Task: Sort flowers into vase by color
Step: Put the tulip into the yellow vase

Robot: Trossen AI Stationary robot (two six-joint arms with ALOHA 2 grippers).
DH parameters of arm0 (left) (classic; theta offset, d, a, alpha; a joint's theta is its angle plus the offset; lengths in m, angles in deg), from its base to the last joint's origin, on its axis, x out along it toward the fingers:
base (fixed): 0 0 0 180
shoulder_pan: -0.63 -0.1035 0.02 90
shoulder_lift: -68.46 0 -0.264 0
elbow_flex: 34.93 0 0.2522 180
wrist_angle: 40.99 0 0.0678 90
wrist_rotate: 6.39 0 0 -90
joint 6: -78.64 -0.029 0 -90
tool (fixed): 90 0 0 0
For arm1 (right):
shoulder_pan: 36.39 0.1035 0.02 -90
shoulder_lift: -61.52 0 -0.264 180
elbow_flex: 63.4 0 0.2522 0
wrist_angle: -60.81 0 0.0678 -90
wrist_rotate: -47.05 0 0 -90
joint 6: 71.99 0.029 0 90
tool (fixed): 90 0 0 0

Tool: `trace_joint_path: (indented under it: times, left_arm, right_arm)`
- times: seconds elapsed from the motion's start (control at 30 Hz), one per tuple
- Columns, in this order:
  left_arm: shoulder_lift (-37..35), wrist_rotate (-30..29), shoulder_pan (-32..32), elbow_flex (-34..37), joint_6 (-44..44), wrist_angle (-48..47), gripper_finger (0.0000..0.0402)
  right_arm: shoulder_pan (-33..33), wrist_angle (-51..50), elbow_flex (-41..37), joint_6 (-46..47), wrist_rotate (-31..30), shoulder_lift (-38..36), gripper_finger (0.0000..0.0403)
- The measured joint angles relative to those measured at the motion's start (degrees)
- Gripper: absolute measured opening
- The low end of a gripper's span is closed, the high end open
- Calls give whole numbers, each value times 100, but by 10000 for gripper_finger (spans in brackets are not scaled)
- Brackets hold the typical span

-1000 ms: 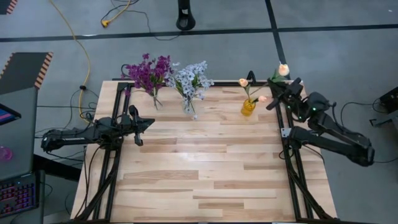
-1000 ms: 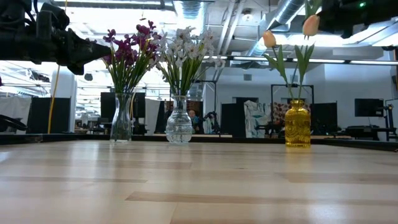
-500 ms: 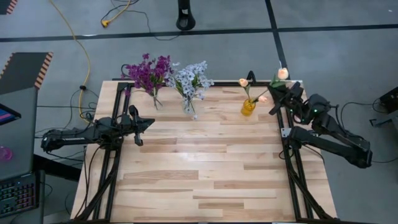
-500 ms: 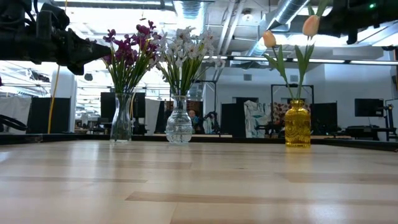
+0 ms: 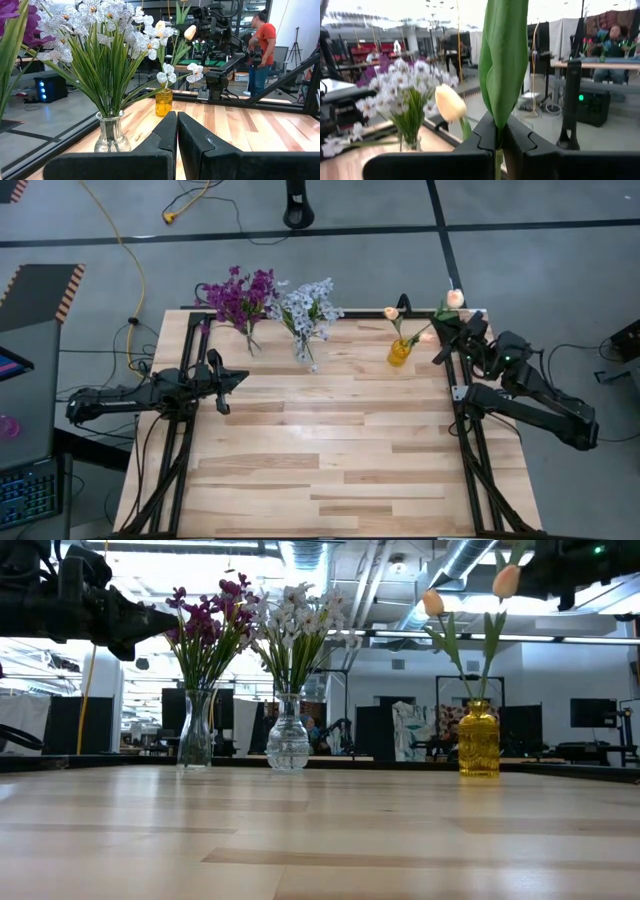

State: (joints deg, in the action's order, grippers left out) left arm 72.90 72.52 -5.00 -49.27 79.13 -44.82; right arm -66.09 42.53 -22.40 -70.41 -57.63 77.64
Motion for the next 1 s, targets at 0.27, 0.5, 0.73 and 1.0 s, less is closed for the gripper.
trace_joint_path:
  times: [0.27, 0.5, 0.73, 1.0]
  left_arm:
    - [-2, 0, 0, 0, -1, 1, 0]
    - [-1, 0, 0, 0, -2, 1, 0]
    - [1, 0, 0, 0, -2, 1, 0]
    - [0, 0, 1, 0, -2, 1, 0]
  right_arm:
    - [0, 276, 0, -190, -7, 2, 40]
    - [0, -108, 0, -120, -17, 2, 40]
    - [-2, -621, -159, 41, -17, 2, 40]
    - [-2, -637, -522, 157, -17, 5, 46]
